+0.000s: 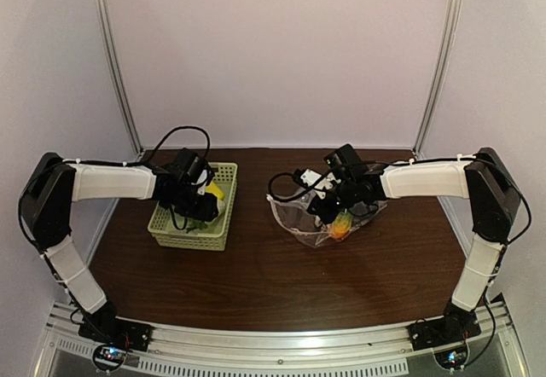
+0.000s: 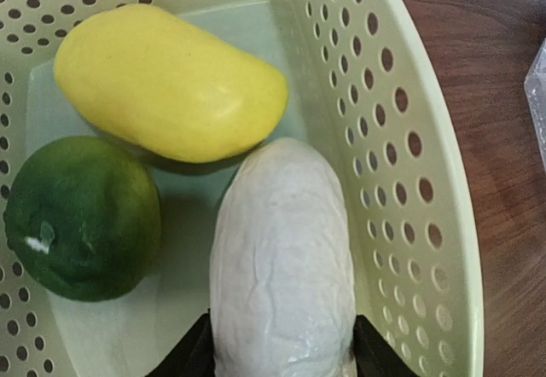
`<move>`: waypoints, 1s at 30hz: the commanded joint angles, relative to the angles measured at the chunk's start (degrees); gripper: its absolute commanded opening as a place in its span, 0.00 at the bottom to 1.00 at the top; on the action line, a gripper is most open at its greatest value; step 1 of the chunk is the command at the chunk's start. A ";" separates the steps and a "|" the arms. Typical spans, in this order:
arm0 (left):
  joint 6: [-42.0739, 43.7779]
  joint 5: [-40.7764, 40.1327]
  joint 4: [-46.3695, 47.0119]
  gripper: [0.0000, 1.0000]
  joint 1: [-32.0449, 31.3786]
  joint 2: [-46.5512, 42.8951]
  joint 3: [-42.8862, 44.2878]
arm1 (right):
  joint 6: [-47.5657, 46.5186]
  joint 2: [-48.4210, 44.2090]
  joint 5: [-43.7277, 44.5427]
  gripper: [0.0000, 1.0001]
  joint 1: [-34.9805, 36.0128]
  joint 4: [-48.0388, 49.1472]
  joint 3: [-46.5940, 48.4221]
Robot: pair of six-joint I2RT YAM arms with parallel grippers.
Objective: Open the zip-top bag and remove the fake food
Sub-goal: Place the fake vegetable in the bin, then adjust the zipper food storage bag at the center of the board.
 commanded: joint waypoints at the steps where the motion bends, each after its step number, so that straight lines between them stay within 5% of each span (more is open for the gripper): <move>1: 3.01 0.86 3.96 0.25 0.92 5.26 5.92 | 0.08 1.02 -0.55 0.00 -0.20 -1.12 1.63; 4: 3.73 0.94 4.35 0.27 1.29 9.02 9.36 | 0.13 1.54 -0.82 0.00 -0.14 -1.39 1.89; 12: 3.43 -0.54 3.12 0.53 1.40 13.56 14.83 | -0.09 1.23 -0.85 0.00 -0.16 -1.55 1.74; 26: 7.30 -2.27 3.30 0.73 0.72 6.65 12.80 | -0.11 -1.09 -2.78 0.00 -0.16 -2.16 1.94; 28: 9.21 -3.22 5.00 0.95 -0.10 2.14 11.90 | -0.54 -2.22 -1.98 0.00 -0.17 -2.36 2.04; 30: 11.74 -3.11 7.98 0.97 -1.31 -3.07 10.90 | -1.26 -3.37 -0.62 0.00 -0.23 -2.86 2.36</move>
